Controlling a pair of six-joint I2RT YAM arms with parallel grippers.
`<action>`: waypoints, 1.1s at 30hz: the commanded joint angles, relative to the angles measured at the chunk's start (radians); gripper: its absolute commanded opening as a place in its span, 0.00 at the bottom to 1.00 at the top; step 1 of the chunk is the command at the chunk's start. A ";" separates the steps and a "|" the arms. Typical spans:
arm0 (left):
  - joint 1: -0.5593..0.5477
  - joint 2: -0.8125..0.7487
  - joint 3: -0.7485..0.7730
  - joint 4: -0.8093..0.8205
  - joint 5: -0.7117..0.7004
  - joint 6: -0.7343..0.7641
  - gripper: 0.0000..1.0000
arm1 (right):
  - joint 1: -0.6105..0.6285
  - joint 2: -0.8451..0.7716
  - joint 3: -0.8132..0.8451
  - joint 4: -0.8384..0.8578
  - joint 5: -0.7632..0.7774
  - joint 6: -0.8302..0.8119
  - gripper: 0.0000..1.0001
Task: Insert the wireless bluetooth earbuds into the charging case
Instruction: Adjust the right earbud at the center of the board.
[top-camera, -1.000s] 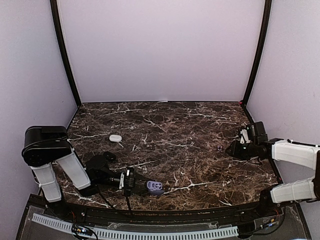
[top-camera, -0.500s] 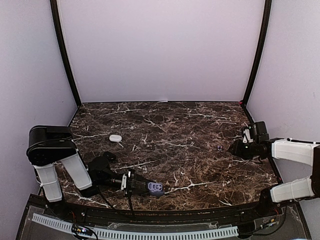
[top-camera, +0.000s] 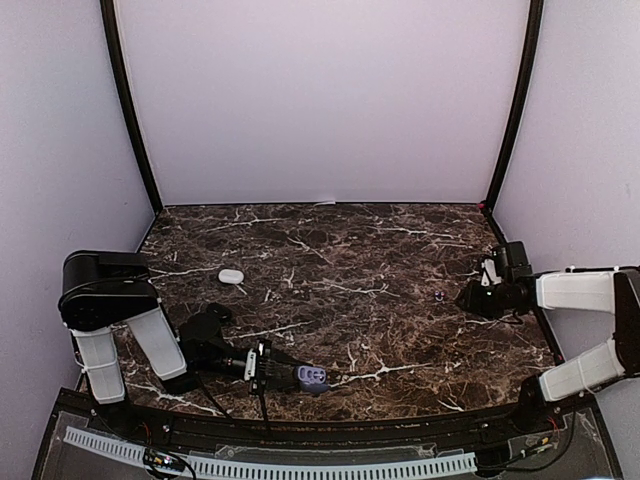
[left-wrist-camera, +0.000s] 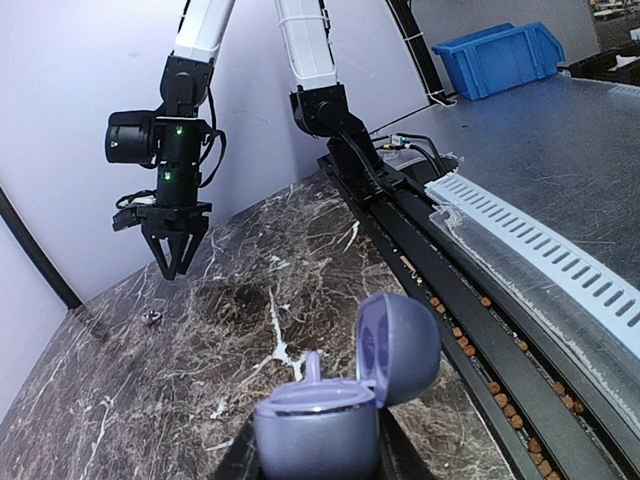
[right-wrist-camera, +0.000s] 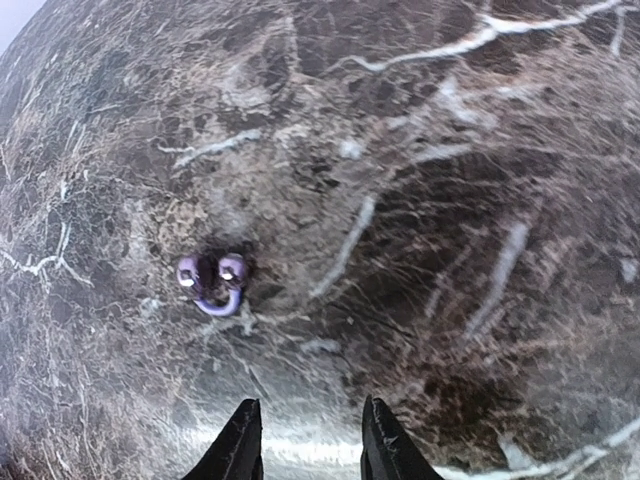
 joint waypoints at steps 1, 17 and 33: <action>0.003 0.003 0.013 0.062 0.013 -0.002 0.03 | -0.005 0.061 0.059 0.050 -0.076 -0.049 0.33; 0.003 0.003 0.015 0.066 0.014 -0.012 0.03 | 0.005 0.252 0.140 0.115 -0.044 0.003 0.17; 0.003 0.008 0.015 0.058 0.015 -0.011 0.03 | 0.159 0.474 0.341 0.108 -0.092 -0.020 0.05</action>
